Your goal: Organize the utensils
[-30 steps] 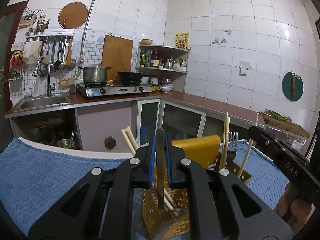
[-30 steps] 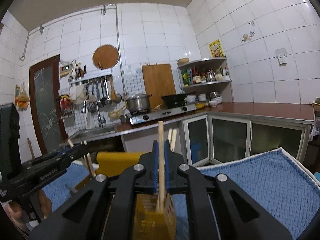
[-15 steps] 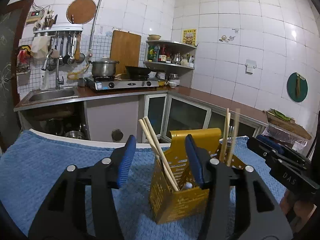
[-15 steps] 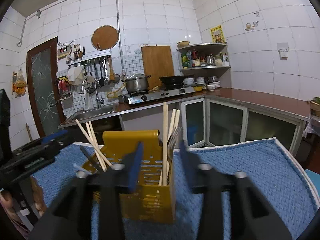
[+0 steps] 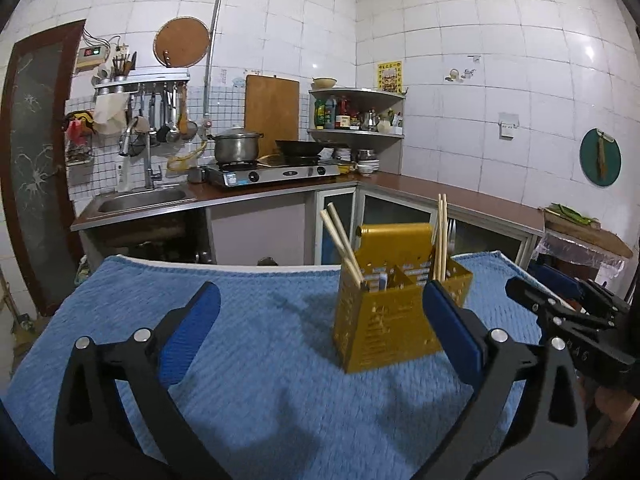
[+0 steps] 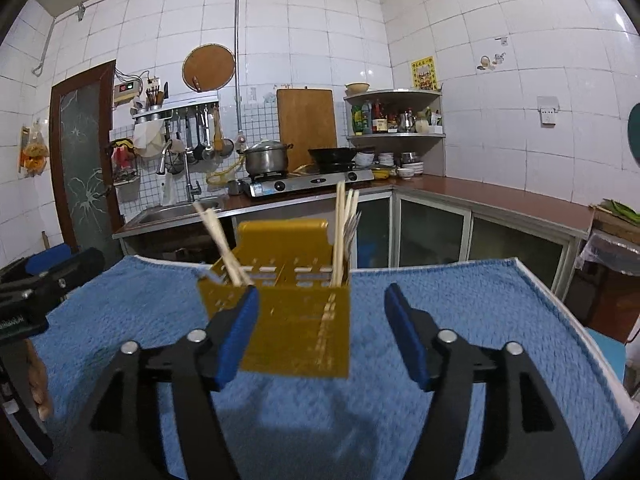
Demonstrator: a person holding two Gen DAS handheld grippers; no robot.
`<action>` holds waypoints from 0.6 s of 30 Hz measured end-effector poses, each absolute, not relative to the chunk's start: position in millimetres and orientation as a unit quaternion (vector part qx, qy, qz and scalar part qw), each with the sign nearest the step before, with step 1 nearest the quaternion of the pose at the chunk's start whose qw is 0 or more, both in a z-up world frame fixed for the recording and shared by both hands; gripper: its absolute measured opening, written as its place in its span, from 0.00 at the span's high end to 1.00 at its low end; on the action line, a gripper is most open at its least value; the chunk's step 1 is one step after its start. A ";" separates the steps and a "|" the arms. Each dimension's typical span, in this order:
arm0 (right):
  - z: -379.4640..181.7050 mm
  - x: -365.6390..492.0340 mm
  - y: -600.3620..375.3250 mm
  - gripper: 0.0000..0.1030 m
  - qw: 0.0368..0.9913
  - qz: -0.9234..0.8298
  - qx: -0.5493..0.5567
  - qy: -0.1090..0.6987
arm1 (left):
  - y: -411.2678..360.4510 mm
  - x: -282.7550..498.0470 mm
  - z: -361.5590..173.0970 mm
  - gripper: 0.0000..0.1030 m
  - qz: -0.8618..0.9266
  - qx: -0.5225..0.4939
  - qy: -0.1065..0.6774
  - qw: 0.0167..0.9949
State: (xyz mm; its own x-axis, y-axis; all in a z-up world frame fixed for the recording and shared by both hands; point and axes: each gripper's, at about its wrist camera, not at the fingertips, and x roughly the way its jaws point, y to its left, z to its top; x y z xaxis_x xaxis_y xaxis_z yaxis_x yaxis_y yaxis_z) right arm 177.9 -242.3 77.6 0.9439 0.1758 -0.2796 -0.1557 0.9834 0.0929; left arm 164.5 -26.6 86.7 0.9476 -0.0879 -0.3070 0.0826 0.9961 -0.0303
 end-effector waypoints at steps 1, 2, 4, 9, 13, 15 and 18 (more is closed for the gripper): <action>72.8 169.9 -239.7 0.29 0.985 0.083 0.035 0.147 | -24.8 158.1 84.9 0.05 -0.040 -0.008 0.157 0.987; 69.9 164.9 -238.3 0.28 0.985 0.082 0.035 0.148 | -23.9 154.6 83.3 0.05 -0.038 -0.008 0.157 0.987; 61.6 149.6 -234.4 0.21 0.985 0.081 0.039 0.150 | -19.7 141.5 77.7 0.05 -0.031 -0.011 0.156 0.987; 50.0 119.5 -227.2 0.09 0.984 0.084 0.047 0.148 | -15.2 122.5 59.5 0.05 -0.013 -0.007 0.164 0.986; 42.3 101.3 -222.3 0.04 0.985 0.079 0.049 0.147 | -11.8 111.8 42.7 0.05 0.012 0.005 0.156 0.988; 37.4 95.7 -221.1 0.04 0.984 0.076 0.050 0.153 | -7.5 109.5 37.3 0.05 0.013 -0.001 0.156 0.988; 30.1 90.5 -217.6 0.04 0.985 0.069 0.039 0.156 | -5.3 105.3 30.3 0.05 0.019 -0.006 0.146 0.989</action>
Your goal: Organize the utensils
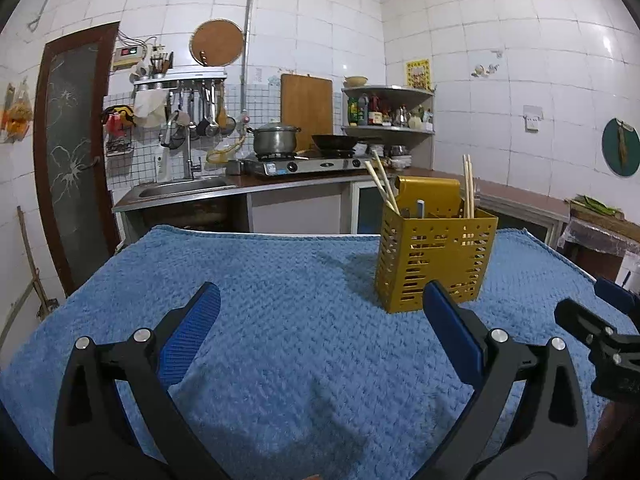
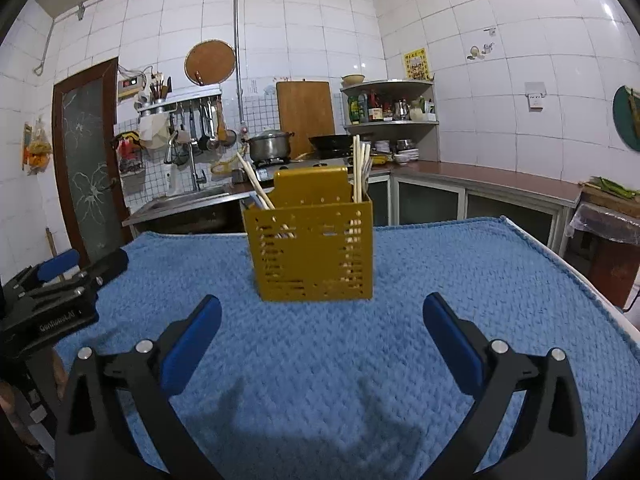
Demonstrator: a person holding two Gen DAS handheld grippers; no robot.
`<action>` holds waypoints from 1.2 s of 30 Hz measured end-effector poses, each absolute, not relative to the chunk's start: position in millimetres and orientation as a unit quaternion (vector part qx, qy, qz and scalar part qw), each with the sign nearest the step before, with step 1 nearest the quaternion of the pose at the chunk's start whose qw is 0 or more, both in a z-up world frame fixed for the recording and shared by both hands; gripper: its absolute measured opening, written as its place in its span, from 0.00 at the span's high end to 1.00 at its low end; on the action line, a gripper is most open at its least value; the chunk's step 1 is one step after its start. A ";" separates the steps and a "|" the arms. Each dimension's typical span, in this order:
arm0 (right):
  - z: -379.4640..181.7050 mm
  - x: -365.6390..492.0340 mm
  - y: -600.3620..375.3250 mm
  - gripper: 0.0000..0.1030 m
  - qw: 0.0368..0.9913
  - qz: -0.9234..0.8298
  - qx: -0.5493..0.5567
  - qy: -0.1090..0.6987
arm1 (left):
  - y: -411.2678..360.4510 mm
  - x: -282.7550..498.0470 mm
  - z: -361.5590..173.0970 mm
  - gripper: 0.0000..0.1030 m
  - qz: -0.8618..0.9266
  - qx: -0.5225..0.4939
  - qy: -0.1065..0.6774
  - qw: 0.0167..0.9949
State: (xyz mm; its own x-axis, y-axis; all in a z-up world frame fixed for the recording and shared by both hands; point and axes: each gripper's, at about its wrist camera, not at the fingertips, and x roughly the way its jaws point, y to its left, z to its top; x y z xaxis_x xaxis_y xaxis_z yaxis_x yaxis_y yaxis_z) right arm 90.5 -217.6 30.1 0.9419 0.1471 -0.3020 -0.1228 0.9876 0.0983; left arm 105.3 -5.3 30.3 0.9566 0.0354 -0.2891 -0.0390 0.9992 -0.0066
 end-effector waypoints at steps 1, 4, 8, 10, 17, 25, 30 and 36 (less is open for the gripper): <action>28.3 90.4 -216.5 0.04 0.985 0.066 0.033 0.155 | -4.1 104.3 25.7 0.05 0.020 -0.008 0.144 0.989; 25.1 90.6 -215.6 0.04 0.986 0.062 0.031 0.150 | -3.7 106.4 14.0 0.05 0.020 -0.012 0.155 0.988; 19.0 92.2 -213.4 0.04 0.987 0.050 0.025 0.152 | -4.1 110.2 3.1 0.05 0.023 -0.004 0.170 0.985; 17.7 92.3 -211.7 0.04 0.987 0.047 0.022 0.155 | -2.6 110.1 1.0 0.05 0.023 -0.004 0.172 0.985; 19.9 90.2 -211.1 0.04 0.989 0.030 0.014 0.143 | -0.1 109.8 0.7 0.05 0.022 -0.008 0.170 0.985; 21.7 84.8 -207.7 0.04 0.991 0.020 0.002 0.131 | -7.8 108.1 -0.6 0.05 0.008 0.016 0.178 0.984; 22.9 82.6 -206.2 0.04 0.992 0.017 -0.003 0.127 | -12.3 104.9 0.1 0.05 0.004 0.031 0.172 0.985; 23.6 82.8 -207.5 0.04 0.992 0.017 0.000 0.128 | -10.4 104.2 1.0 0.05 0.003 0.026 0.172 0.985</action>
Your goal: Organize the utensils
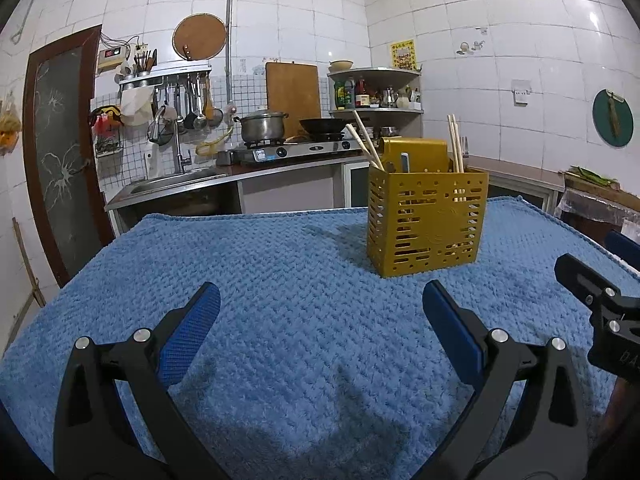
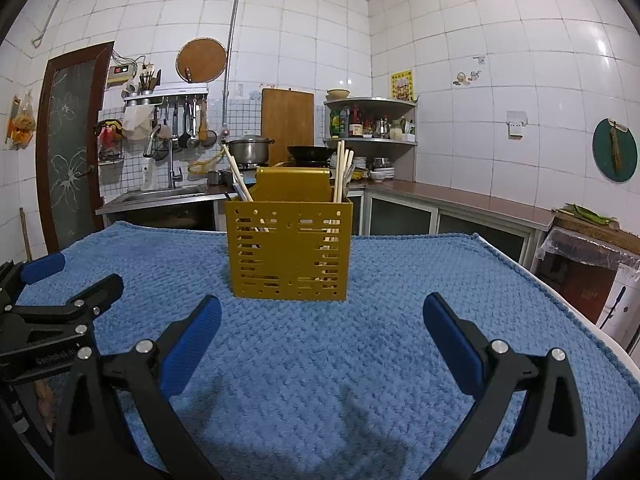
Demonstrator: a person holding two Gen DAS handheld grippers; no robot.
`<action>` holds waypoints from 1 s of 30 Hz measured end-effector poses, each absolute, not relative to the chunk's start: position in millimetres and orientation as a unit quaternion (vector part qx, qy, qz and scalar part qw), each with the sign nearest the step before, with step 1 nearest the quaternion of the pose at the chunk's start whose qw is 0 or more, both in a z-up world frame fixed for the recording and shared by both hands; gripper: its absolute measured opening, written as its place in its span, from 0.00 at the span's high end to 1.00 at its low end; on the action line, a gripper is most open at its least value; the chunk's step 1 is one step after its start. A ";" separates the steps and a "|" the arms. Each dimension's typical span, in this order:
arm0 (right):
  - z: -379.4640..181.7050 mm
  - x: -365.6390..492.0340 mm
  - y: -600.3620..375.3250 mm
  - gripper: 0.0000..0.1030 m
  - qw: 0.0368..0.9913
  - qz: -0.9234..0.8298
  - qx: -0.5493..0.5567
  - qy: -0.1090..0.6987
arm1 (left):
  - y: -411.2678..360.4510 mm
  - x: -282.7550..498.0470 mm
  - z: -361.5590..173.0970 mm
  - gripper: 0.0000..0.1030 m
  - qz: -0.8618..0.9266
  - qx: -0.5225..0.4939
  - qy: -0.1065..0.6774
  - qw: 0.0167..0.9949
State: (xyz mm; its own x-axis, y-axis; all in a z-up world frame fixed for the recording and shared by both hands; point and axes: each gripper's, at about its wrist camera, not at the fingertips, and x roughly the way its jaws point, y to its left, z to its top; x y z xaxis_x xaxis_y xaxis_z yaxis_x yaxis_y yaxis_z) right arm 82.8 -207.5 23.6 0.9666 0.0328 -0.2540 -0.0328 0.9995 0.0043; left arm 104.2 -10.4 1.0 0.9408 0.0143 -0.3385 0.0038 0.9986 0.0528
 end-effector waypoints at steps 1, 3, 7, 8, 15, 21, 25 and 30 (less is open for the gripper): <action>23.5 83.3 -208.2 0.04 0.992 0.016 0.002 0.129 | -9.0 104.2 1.4 0.05 0.003 0.024 0.172 0.985; 23.2 83.0 -208.2 0.04 0.991 0.015 0.003 0.130 | -7.2 103.5 1.4 0.05 0.006 0.021 0.169 0.985; 22.5 83.0 -209.0 0.04 0.991 0.015 0.003 0.131 | -7.9 100.7 1.6 0.05 0.008 0.023 0.162 0.987; 22.5 82.8 -208.7 0.04 0.991 0.015 0.003 0.131 | -7.7 100.6 1.7 0.05 0.009 0.024 0.161 0.987; 22.5 82.7 -208.5 0.04 0.991 0.014 0.004 0.131 | -2.8 102.0 1.7 0.05 0.013 0.014 0.164 0.986; 22.6 82.7 -208.5 0.04 0.991 0.014 0.004 0.131 | -2.5 102.4 1.8 0.05 0.012 0.016 0.161 0.987; 22.5 83.0 -208.8 0.04 0.991 0.014 0.004 0.131 | -2.5 102.4 1.0 0.05 0.012 0.014 0.162 0.987; 22.5 82.8 -208.9 0.04 0.991 0.014 0.004 0.131 | -2.4 102.3 1.2 0.05 0.011 0.014 0.161 0.987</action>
